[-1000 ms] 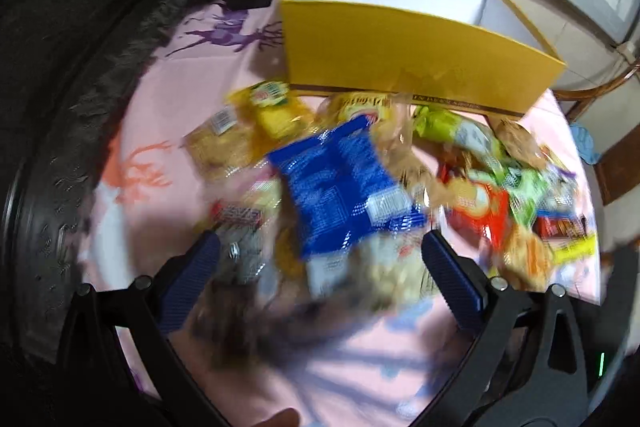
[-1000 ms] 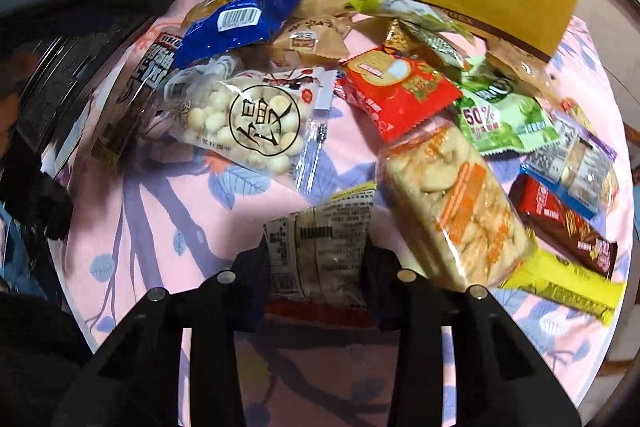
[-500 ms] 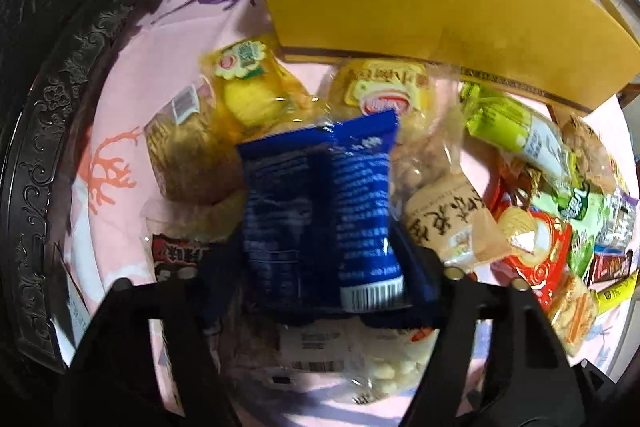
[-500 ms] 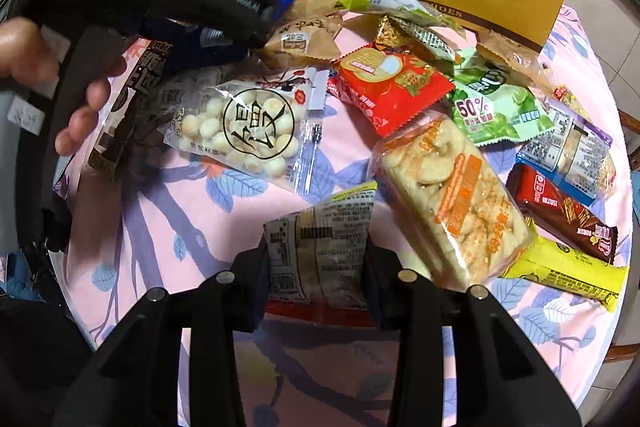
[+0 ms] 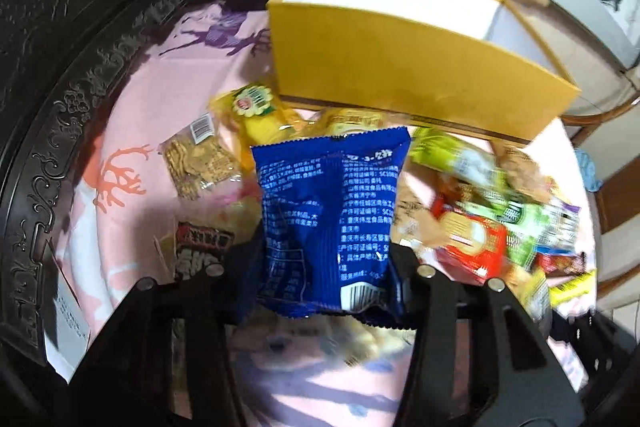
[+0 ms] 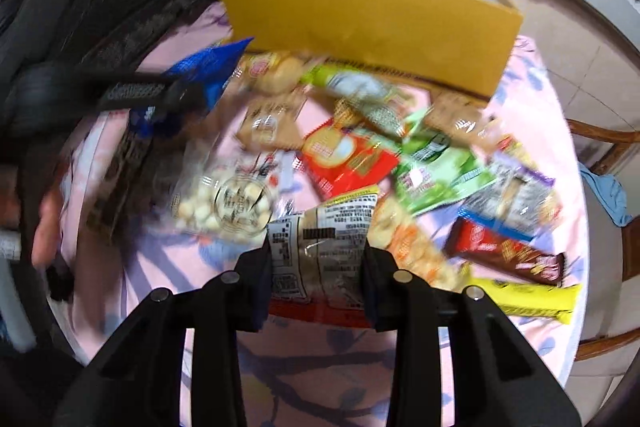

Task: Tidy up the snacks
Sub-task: 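Carry both packs over the yellow box and open both tools to drop them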

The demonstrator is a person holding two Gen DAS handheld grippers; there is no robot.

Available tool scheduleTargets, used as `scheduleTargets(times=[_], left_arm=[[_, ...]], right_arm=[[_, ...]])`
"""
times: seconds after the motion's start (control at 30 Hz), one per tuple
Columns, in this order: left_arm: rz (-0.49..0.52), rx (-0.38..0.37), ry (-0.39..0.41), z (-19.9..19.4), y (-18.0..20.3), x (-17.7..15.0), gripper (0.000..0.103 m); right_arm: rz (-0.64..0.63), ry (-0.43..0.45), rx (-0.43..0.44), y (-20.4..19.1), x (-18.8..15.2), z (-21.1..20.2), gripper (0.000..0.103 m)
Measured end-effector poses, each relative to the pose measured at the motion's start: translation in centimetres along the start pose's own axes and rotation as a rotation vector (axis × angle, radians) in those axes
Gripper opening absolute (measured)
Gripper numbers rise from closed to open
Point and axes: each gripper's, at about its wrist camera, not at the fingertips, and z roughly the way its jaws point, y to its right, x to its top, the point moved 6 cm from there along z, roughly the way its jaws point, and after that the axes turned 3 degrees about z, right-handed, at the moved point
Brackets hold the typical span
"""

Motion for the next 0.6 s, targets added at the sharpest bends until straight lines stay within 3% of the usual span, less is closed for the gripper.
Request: scheduleTargets(times=[0.3, 0.6], left_arm=[[0.009, -0.08, 0.062, -4.3, 2.4, 1.8, 0.05], [-0.012, -0.088, 0.064, -3.5, 2.2, 5.1, 0.05]], right_arm=[[0.066, 0.153, -0.007, 2.2, 5.5, -5.1, 0.036], [0.058, 0.185, -0.02, 2.6, 9.4, -5.4, 0.036]])
